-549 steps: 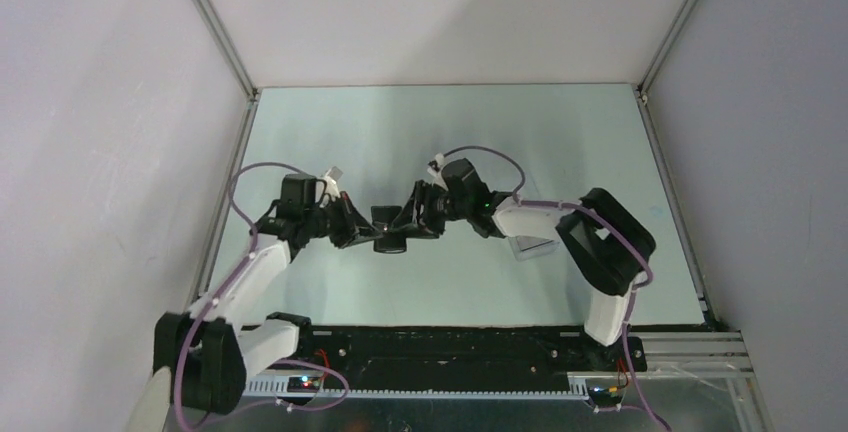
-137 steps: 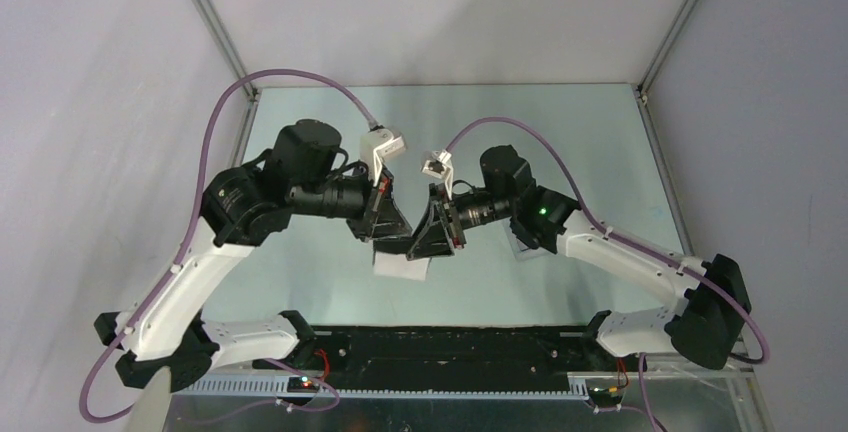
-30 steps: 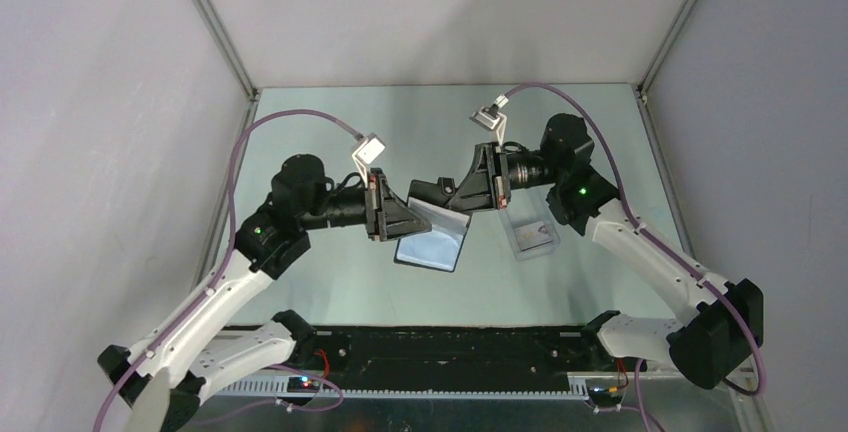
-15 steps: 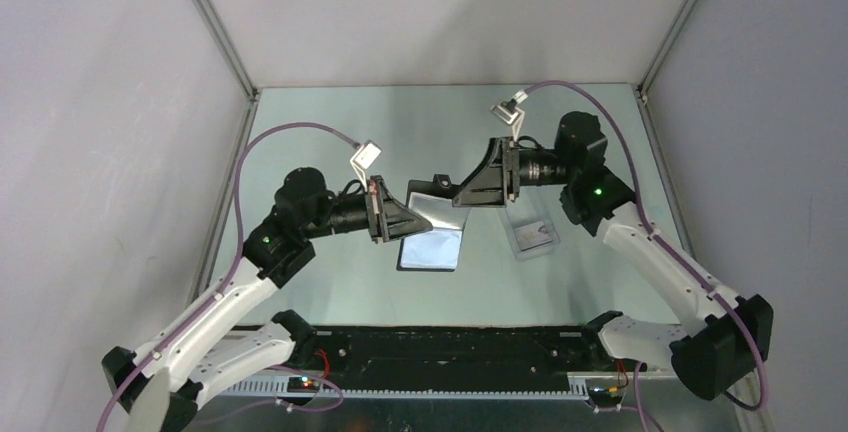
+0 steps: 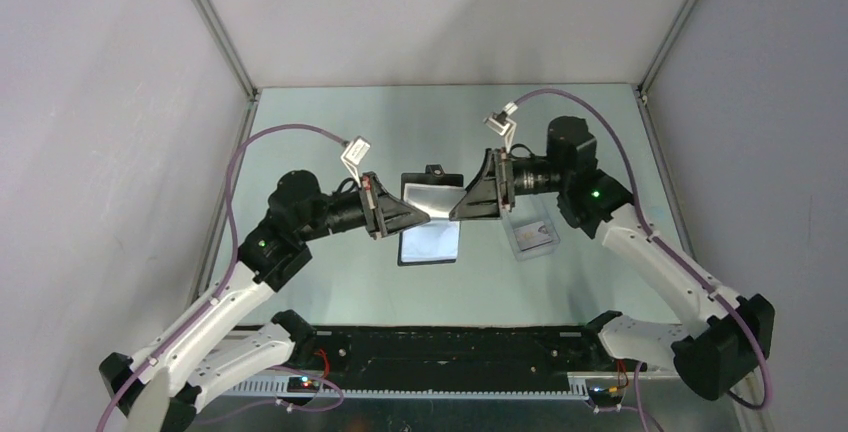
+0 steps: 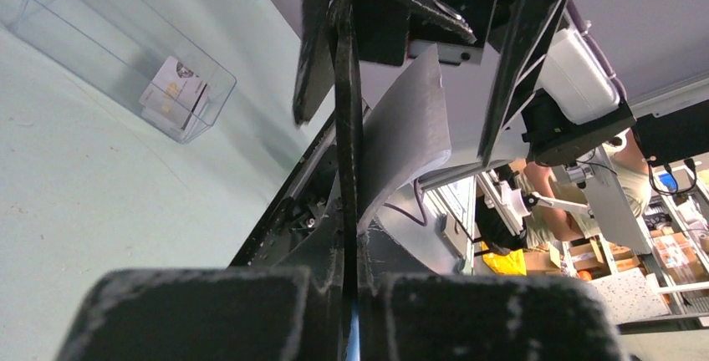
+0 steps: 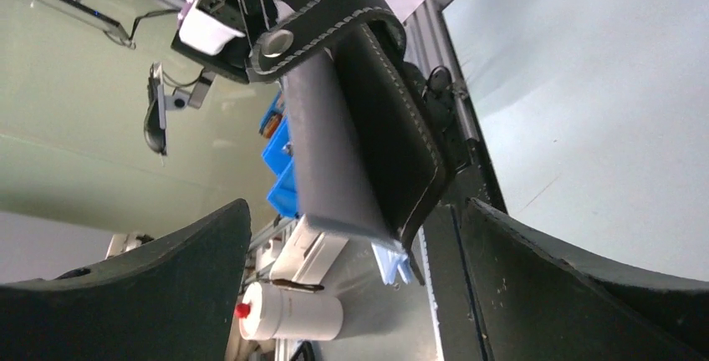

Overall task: Put the credit cards into the card holder
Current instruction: Open the card holder.

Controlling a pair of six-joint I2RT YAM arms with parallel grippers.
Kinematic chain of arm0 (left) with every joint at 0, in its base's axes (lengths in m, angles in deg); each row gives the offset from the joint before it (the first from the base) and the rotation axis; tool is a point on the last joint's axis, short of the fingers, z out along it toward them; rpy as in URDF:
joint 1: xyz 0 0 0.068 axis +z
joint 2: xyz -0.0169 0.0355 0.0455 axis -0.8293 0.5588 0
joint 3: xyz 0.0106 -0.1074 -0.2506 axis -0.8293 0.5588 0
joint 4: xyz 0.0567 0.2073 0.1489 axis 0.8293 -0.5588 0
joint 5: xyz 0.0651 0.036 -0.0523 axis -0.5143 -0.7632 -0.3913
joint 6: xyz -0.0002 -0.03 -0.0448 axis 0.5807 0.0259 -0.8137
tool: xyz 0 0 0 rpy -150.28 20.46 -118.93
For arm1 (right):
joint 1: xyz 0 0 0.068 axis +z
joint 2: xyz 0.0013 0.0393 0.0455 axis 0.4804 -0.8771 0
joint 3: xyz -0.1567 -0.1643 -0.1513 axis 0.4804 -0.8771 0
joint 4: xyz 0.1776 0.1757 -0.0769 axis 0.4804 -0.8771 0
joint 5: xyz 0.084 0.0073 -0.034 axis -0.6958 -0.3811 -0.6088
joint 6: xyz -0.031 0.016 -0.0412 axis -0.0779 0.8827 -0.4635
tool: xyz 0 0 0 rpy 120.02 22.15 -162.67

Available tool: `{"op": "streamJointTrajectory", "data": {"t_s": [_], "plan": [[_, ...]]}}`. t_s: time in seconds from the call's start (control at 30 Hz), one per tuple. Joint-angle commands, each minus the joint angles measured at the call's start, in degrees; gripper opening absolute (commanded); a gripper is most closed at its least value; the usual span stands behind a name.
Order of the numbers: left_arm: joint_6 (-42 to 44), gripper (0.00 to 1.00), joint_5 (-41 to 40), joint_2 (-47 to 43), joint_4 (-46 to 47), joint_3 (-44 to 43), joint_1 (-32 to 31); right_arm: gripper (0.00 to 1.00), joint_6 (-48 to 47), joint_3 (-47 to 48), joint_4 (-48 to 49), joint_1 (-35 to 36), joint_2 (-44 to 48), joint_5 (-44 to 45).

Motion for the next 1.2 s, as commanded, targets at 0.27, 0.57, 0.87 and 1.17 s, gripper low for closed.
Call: {"op": "streamJointTrajectory", "data": {"t_s": [0.27, 0.57, 0.87, 1.17], "plan": [[-1.39, 0.00, 3.19, -1.45, 4.22, -2.24, 0.30, 0.23, 9.99, 2.05, 16.26, 6.89, -6.20, -2.32], [-0.37, 0.75, 5.38, -3.17, 4.14, 3.85, 0.38, 0.00, 13.41, 2.03, 17.17, 4.22, -4.27, -0.81], [1.80, 0.36, 7.32, -2.26, 5.01, 4.42, 0.31, 0.00, 20.93, 2.04, 25.00, 5.21, -5.09, -1.95], [8.24, 0.00, -4.50, 0.46, -1.15, 3.30, 0.49, 0.00, 28.61, 2.02, 32.24, 5.73, -6.17, -6.26]]}}
